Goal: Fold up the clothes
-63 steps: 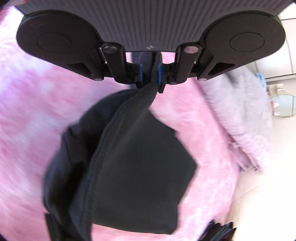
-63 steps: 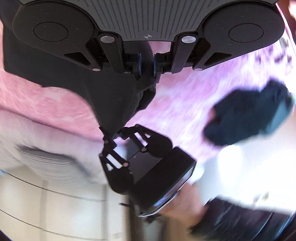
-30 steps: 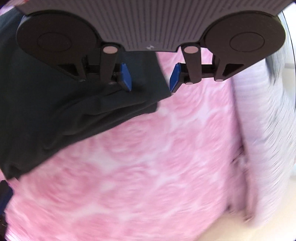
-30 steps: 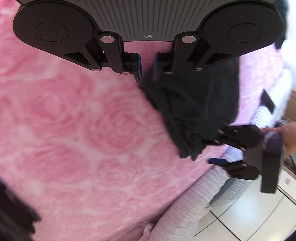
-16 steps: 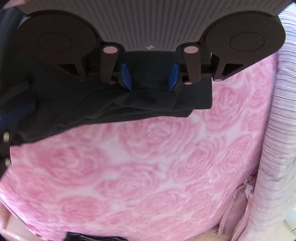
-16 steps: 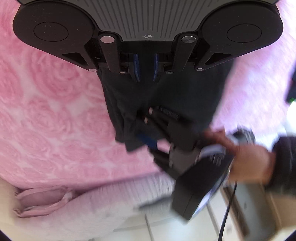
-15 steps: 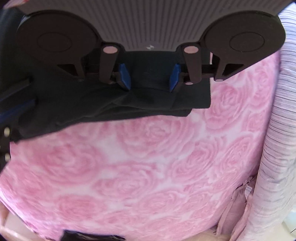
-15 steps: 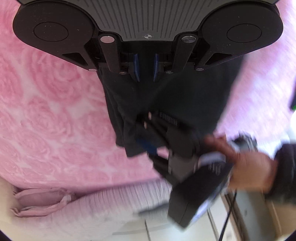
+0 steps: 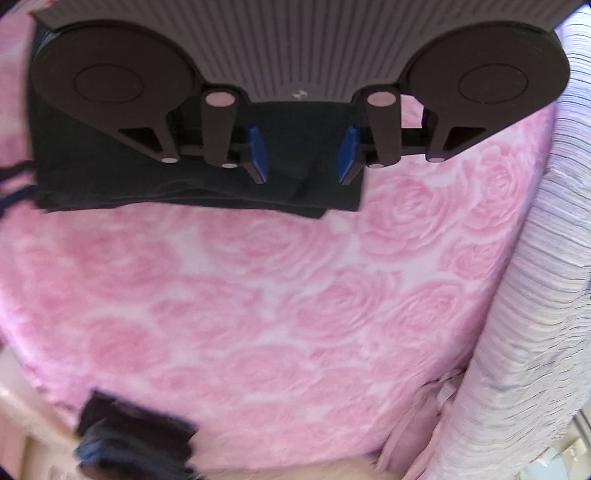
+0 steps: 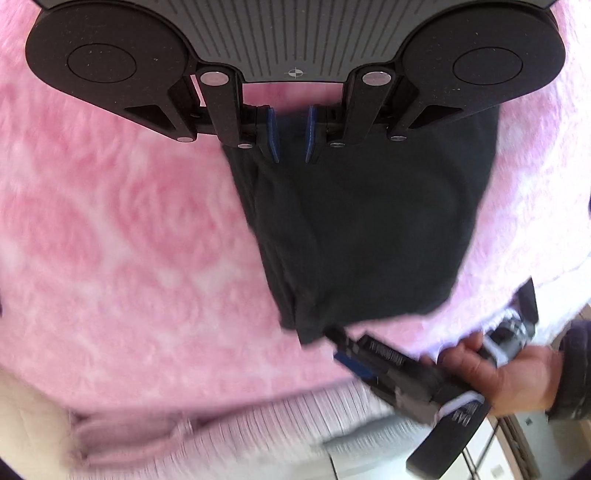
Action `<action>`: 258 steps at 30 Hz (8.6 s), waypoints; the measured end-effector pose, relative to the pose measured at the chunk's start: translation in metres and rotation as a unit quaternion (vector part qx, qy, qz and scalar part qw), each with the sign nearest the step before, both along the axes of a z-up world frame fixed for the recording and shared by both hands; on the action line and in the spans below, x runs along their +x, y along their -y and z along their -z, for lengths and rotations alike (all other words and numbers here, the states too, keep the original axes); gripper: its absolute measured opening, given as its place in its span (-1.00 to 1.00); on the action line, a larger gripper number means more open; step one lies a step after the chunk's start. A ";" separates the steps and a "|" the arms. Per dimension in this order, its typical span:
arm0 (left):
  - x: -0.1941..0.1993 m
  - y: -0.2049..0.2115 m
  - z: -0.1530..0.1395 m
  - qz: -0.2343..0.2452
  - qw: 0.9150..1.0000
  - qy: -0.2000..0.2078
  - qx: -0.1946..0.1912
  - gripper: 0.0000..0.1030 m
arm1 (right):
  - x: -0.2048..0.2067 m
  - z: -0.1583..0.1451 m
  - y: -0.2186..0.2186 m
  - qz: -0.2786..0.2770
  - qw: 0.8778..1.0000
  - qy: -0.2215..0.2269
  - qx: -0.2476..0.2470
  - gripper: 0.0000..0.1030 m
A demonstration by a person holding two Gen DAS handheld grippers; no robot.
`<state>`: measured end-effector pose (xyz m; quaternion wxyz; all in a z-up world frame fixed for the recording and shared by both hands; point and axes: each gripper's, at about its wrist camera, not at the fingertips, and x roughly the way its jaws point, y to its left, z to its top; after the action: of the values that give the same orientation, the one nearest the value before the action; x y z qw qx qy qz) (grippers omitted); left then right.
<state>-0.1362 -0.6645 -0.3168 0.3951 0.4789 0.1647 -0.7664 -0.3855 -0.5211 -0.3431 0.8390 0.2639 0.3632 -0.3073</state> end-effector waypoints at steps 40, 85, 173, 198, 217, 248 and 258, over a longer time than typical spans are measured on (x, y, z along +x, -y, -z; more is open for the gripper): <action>0.085 -0.100 0.011 0.069 0.964 0.243 -0.080 -0.13 | 0.036 -0.025 -0.055 -0.075 0.992 -0.056 -0.089 0.66; 0.013 -0.307 0.099 0.311 0.870 0.297 -0.243 -0.33 | 0.046 0.055 -0.243 -0.189 0.874 -0.343 -0.288 -0.56; -0.548 0.123 -0.288 0.188 0.853 0.267 -0.407 -0.75 | -0.428 -0.335 0.209 -0.083 0.799 -0.321 -0.501 -0.63; -0.612 0.116 -0.051 0.183 0.909 0.310 -0.212 -0.60 | -0.541 -0.138 0.277 -0.239 0.856 -0.303 -0.344 -0.63; -0.628 0.100 -0.063 0.100 0.938 0.289 -0.164 -0.57 | -0.530 -0.099 0.260 -0.230 0.856 -0.335 -0.319 -0.62; -0.511 -0.128 -0.241 -0.264 0.958 -0.081 -0.077 0.70 | -0.569 -0.268 0.029 0.341 0.940 -0.006 -0.023 0.75; -0.511 -0.154 -0.267 -0.294 0.949 -0.079 -0.084 0.71 | -0.533 -0.299 0.005 0.306 0.951 0.012 -0.043 0.75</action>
<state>-0.6469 -0.5100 -0.0498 0.6273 0.3127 0.2635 -0.6628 -0.9190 -0.5257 -0.0445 0.7192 0.3298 0.2415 -0.5619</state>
